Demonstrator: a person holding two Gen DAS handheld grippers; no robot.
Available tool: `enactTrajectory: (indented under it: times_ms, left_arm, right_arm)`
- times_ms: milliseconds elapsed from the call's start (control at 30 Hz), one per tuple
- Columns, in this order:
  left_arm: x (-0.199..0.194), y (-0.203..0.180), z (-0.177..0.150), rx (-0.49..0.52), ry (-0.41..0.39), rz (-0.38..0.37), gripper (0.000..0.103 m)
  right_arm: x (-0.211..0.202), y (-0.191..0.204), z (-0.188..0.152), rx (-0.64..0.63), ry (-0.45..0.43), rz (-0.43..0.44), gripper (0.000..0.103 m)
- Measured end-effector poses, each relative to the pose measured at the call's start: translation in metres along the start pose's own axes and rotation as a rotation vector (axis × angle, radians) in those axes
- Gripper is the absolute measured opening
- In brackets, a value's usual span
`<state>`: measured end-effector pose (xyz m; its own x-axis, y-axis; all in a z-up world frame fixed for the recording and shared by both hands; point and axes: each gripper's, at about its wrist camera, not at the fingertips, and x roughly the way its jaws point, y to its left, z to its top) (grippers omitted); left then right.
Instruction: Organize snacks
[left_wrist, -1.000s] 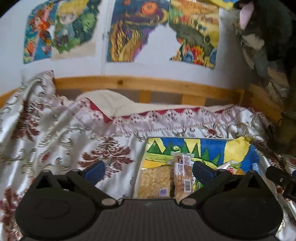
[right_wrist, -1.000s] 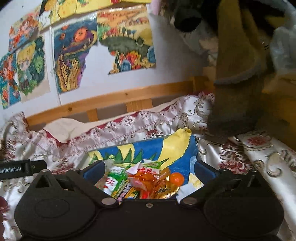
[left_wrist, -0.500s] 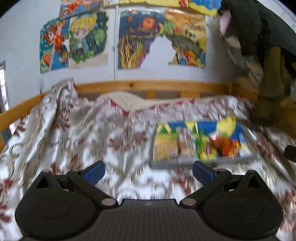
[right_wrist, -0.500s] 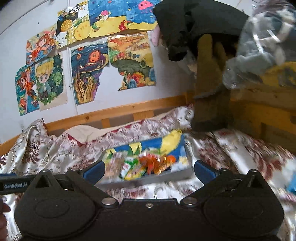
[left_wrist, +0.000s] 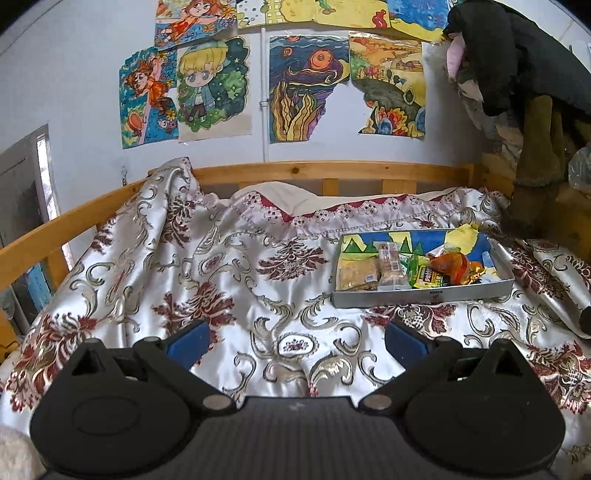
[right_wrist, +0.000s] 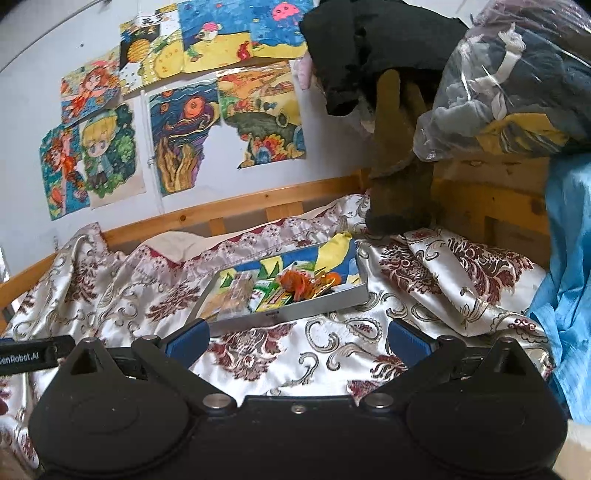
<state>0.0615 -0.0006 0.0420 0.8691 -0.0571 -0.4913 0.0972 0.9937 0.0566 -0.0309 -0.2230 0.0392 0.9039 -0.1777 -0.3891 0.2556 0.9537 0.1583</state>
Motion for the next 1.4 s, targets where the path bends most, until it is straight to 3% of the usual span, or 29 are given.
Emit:
enactTrajectory:
  times_ms: [233, 567, 1400]
  left_arm:
    - [-0.013, -0.002, -0.008, 0.014, -0.012, 0.015, 0.103]
    - [-0.013, -0.005, -0.020, 0.038, -0.018, 0.032, 0.103]
    - [-0.010, 0.004, -0.029, 0.016, 0.021, 0.033, 0.103]
  right_arm:
    - [-0.011, 0.011, -0.011, -0.082, 0.017, 0.014, 0.102]
    - [-0.007, 0.008, -0.012, -0.064, 0.025, 0.010, 0.102]
    - [0.001, 0.023, -0.021, -0.158, 0.008, -0.048, 0.102]
